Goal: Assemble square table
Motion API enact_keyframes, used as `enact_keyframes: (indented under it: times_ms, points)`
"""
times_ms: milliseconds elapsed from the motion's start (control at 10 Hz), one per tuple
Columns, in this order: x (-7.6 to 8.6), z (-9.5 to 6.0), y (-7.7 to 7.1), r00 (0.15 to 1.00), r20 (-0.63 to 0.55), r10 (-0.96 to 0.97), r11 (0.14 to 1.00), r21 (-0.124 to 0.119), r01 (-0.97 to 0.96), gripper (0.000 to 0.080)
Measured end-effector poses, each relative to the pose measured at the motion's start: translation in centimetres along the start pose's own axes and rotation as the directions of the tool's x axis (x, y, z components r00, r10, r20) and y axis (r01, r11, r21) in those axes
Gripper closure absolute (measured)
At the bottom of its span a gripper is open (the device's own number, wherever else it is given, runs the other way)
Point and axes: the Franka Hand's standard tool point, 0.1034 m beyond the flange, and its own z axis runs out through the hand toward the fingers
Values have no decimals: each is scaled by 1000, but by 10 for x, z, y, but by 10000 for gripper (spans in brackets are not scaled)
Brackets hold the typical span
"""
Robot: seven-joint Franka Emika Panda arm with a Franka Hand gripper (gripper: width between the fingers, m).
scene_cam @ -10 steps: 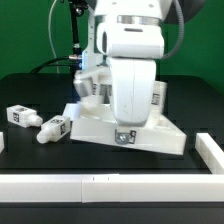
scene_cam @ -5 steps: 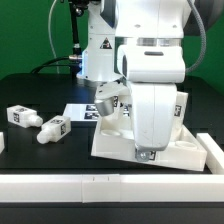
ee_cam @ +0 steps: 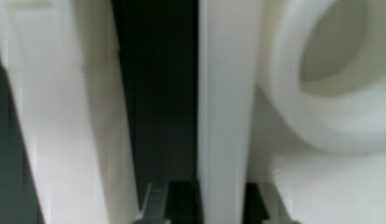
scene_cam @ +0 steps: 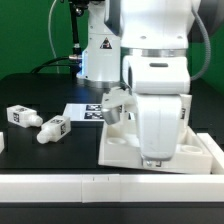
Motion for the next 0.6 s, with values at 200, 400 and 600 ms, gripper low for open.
enact_keyframes:
  times_ms: [200, 400, 600]
  points:
    - [3, 0, 10, 1000, 14, -14, 1000, -6, 14, 745]
    - [3, 0, 11, 999, 37, -17, 999, 35, 16, 745]
    - [2, 1, 11, 999, 47, -15, 997, 80, 12, 745]
